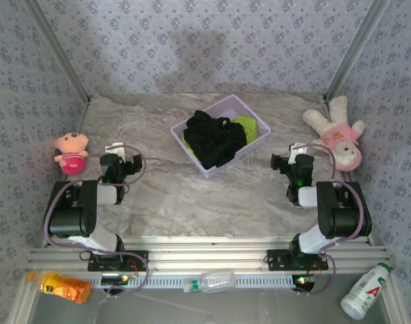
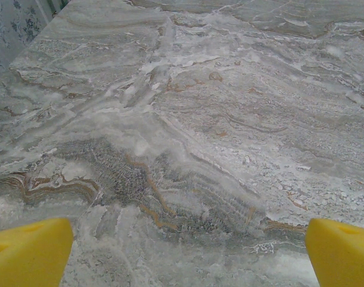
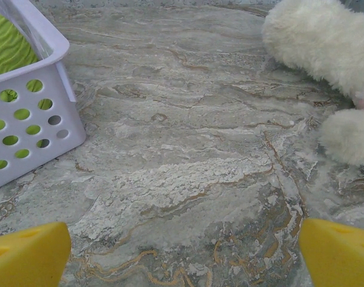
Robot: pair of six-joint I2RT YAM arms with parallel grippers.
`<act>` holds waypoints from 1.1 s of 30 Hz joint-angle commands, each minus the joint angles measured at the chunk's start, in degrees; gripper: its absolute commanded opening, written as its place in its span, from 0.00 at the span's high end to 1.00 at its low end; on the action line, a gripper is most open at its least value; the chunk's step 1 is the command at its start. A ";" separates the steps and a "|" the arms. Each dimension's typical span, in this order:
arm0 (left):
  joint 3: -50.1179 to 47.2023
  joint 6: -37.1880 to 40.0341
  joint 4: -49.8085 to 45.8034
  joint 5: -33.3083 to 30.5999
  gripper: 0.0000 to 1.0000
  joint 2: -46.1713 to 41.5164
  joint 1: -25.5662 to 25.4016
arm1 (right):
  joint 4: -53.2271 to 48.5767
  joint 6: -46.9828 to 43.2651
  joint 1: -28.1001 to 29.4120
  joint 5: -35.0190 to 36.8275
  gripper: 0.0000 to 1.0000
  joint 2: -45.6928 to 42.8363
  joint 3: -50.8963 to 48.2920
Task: Fold and stack the mixed laundry pile
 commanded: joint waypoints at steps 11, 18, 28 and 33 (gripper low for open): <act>1.56 0.31 -0.12 1.84 0.00 -0.44 0.62 | -0.16 -0.87 -0.68 -1.27 0.00 0.28 1.29; 7.47 -0.10 -15.25 -3.02 0.00 -5.95 -0.48 | -13.84 -1.71 0.46 0.37 0.00 -7.31 5.90; 29.25 -17.09 -55.84 -2.71 0.00 -9.84 -2.59 | -54.09 23.63 -1.19 3.47 0.00 -25.00 22.18; 37.21 -27.02 -67.96 4.66 0.00 -5.91 -3.75 | -57.79 33.50 -6.66 -15.44 0.00 -27.88 25.34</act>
